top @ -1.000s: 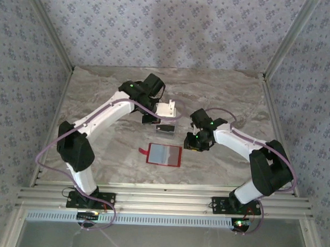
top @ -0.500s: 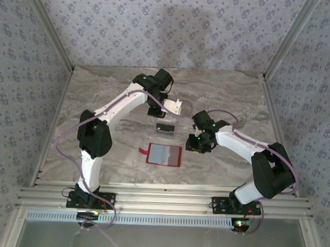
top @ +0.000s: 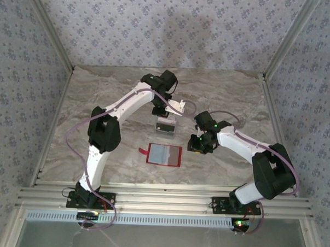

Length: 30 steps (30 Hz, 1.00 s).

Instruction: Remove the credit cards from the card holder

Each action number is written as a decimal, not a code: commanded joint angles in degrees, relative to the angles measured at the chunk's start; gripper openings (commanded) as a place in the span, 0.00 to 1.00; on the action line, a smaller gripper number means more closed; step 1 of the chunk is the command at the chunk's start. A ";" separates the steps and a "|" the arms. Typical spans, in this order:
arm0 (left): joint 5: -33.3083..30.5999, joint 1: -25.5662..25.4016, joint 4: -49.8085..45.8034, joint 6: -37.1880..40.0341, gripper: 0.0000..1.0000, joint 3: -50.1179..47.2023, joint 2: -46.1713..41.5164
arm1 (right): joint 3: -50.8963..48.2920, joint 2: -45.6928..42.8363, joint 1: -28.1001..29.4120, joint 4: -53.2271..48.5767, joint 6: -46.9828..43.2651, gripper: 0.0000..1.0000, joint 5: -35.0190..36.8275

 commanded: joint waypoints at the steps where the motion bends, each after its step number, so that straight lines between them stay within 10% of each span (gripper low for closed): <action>1: 1.19 -0.02 -3.23 0.67 0.00 2.24 1.55 | -0.96 -1.20 -0.48 -0.39 -0.14 0.29 0.22; 13: -0.19 -0.51 -3.89 -0.17 0.00 4.39 4.55 | -2.18 -2.32 -0.93 -0.28 -0.11 0.29 0.16; 19: -1.77 -0.61 -3.58 -0.86 0.26 6.99 4.59 | -2.38 -2.65 -1.11 -0.35 -0.07 0.29 0.09; 30: 0.83 -0.20 -0.97 -3.70 0.41 6.03 -1.32 | -1.97 -3.44 -1.94 -0.87 -0.75 0.29 0.71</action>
